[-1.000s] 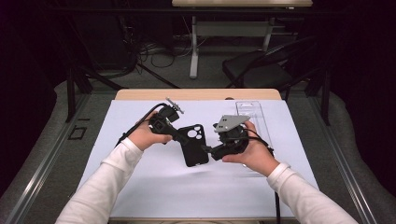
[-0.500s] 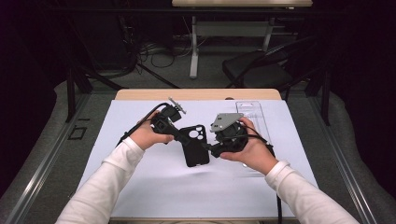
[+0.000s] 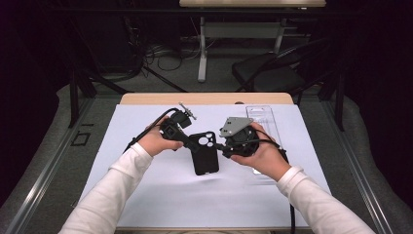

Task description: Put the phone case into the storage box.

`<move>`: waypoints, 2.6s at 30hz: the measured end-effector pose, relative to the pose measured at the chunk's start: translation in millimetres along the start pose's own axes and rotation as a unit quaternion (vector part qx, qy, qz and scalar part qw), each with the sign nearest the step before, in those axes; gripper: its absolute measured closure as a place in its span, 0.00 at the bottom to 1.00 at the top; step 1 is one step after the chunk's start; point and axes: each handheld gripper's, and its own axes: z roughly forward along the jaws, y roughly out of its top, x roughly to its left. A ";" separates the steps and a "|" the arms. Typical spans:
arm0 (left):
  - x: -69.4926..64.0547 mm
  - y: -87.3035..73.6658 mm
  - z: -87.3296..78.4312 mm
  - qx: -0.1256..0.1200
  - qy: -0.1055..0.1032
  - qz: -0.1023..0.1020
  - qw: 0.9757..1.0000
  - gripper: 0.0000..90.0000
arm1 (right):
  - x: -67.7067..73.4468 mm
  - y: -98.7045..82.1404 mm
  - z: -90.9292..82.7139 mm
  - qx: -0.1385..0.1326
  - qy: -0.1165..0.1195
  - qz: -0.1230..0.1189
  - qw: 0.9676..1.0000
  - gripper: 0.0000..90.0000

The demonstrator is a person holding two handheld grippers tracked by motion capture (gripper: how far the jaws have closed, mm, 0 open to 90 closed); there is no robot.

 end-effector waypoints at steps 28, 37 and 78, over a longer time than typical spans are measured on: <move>-3.7 6.8 16.1 0.016 -0.007 0.005 1.000 0.91 | 0.6 5.0 7.0 0.023 -0.001 -0.010 1.000 0.77; -5.5 7.0 17.0 0.015 -0.004 0.008 1.000 0.91 | -2.1 4.7 8.5 0.030 0.006 0.006 1.000 0.84; -10.1 7.8 17.4 0.004 0.000 0.008 1.000 0.90 | 1.9 6.2 8.1 0.040 -0.017 0.025 0.999 0.90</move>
